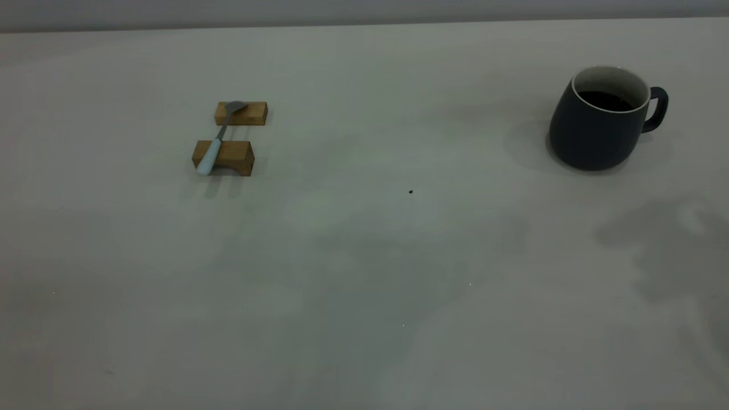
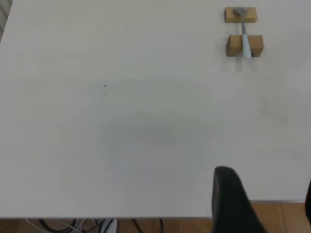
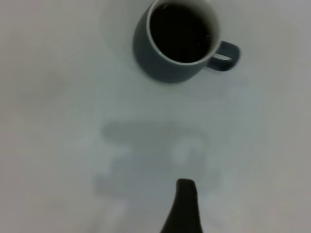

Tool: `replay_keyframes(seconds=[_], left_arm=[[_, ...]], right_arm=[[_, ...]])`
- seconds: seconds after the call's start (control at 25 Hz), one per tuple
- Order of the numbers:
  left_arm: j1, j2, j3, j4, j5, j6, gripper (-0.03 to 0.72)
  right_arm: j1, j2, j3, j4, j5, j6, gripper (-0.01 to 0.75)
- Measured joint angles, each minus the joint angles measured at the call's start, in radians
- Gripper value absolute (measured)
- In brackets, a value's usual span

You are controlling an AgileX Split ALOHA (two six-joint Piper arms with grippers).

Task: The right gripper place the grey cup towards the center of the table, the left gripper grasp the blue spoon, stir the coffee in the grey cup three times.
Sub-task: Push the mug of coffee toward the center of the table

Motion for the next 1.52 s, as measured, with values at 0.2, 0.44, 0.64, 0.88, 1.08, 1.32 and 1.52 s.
replay_keyframes(seconds=[0.2, 0.44, 0.64, 0.88, 1.08, 1.32, 1.52], left_arm=[[0.0, 0.0, 0.0, 0.0, 0.0, 0.0, 0.446], [0.0, 0.0, 0.0, 0.0, 0.0, 0.0, 0.446], [0.0, 0.0, 0.0, 0.0, 0.0, 0.0, 0.446], [0.0, 0.0, 0.0, 0.0, 0.0, 0.0, 0.446], [0.0, 0.0, 0.0, 0.0, 0.0, 0.0, 0.446], [0.0, 0.0, 0.0, 0.0, 0.0, 0.0, 0.446], [0.0, 0.0, 0.0, 0.0, 0.0, 0.0, 0.446]], right_arm=[[0.0, 0.245, -0.201, -0.023, 0.076, -0.21, 0.727], [0.0, 0.489, -0.37, -0.056, 0.106, -0.389, 0.721], [0.0, 0.623, -0.459, -0.122, 0.115, -0.494, 0.717], [0.0, 0.707, -0.518, -0.209, 0.11, -0.57, 0.709], [0.001, 0.743, -0.523, -0.243, 0.015, -0.597, 0.703], [0.001, 0.814, -0.524, -0.274, -0.119, -0.6, 0.699], [0.001, 0.859, -0.524, -0.314, -0.188, -0.6, 0.688]])
